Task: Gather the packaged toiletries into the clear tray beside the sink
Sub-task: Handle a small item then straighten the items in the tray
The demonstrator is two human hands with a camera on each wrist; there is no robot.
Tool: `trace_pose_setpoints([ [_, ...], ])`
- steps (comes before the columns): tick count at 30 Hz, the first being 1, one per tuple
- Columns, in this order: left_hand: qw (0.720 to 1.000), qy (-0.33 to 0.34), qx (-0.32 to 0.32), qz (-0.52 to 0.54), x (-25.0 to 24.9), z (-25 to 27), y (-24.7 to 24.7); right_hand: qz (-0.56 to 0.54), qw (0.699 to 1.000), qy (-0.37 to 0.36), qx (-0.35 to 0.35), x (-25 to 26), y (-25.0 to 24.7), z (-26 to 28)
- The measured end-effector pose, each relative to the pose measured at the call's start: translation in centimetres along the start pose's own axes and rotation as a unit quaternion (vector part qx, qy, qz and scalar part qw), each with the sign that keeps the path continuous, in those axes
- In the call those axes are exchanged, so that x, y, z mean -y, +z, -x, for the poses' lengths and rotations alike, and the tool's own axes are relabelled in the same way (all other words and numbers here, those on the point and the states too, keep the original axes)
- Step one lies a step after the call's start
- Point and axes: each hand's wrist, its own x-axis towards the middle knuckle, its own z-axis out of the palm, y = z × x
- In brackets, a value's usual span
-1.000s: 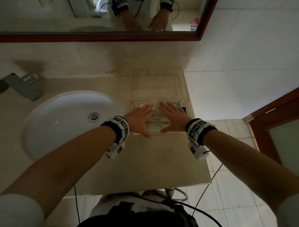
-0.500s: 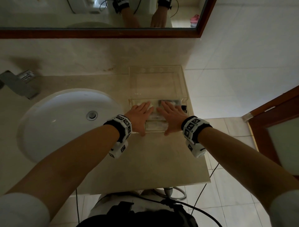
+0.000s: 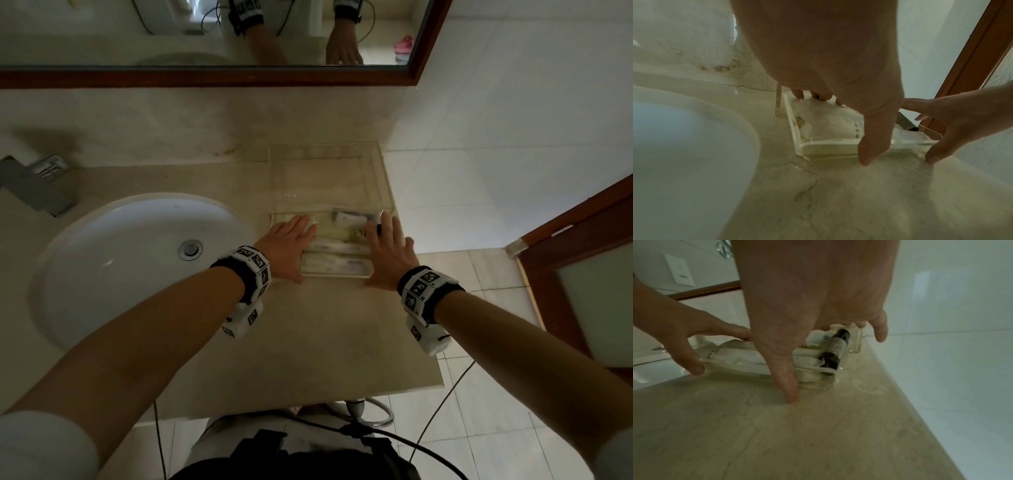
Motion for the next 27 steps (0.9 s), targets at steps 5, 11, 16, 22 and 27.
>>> trace_pose_setpoints([
  [5, 1.000, 0.002, -0.014, 0.003, -0.2, 0.0, 0.1, -0.060, 0.998, 0.001, 0.012, -1.0, 1.1, 0.1],
  [11, 0.999, 0.002, -0.030, 0.012, -0.2, 0.1, 0.1, -0.032, 0.999, 0.000, 0.022, -1.2, 0.7, -0.2],
  [16, 0.999, 0.007, -0.047, 0.018, -0.2, 0.4, 0.2, -0.023, 1.000, -0.005, 0.021, -1.2, 0.9, -0.2],
  [22, 0.998, 0.008, -0.049, 0.035, -0.2, 0.3, 0.6, -0.078, 0.997, -0.025, 0.010, -1.6, 0.9, -0.5],
  [27, 0.997, 0.001, -0.056, 0.045, 0.0, -0.1, 0.8, -0.077, 0.996, -0.039, -0.010, -2.6, 0.1, -1.0],
])
